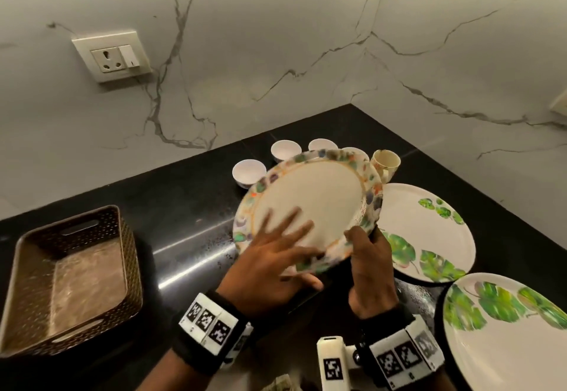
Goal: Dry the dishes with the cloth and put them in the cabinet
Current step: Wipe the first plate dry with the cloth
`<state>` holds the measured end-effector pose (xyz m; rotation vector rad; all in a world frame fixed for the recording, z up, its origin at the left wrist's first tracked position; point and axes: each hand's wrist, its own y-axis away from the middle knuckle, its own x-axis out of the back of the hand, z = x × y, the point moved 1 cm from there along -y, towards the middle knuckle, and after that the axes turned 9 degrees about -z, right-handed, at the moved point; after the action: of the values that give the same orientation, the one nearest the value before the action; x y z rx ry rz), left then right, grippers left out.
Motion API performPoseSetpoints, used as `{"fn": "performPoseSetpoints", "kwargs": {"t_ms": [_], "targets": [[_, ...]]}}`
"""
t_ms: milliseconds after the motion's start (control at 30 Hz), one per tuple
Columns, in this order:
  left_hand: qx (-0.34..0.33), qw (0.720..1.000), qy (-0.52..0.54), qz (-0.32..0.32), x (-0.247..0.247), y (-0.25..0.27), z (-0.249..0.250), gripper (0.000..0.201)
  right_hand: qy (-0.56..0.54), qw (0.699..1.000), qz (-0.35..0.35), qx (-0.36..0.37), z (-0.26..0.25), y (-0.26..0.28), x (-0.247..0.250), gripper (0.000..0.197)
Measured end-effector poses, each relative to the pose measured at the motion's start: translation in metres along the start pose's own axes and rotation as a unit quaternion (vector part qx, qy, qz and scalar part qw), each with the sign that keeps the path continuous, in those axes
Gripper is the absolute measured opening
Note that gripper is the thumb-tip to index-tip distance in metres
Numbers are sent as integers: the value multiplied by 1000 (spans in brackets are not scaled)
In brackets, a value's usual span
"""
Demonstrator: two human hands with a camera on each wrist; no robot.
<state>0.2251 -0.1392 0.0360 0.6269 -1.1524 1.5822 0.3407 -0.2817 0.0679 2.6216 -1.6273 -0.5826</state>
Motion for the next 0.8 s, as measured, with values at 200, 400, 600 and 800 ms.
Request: {"fn": "performPoseSetpoints", "kwargs": {"t_ms": [200, 400, 600, 800], "targets": [[438, 779, 367, 257, 45, 33, -44, 100, 74, 996, -44, -11, -9, -8, 34, 21], [395, 682, 553, 270, 51, 33, -39, 41, 342, 926, 90, 127, -3, -26, 38, 51], [379, 746, 407, 365, 43, 26, -32, 36, 486, 796, -10, 360, 6, -32, 20, 65], [290, 867, 276, 298, 37, 15, -10, 38, 495, 826, -108, 248, 10, -50, -34, 77]]}}
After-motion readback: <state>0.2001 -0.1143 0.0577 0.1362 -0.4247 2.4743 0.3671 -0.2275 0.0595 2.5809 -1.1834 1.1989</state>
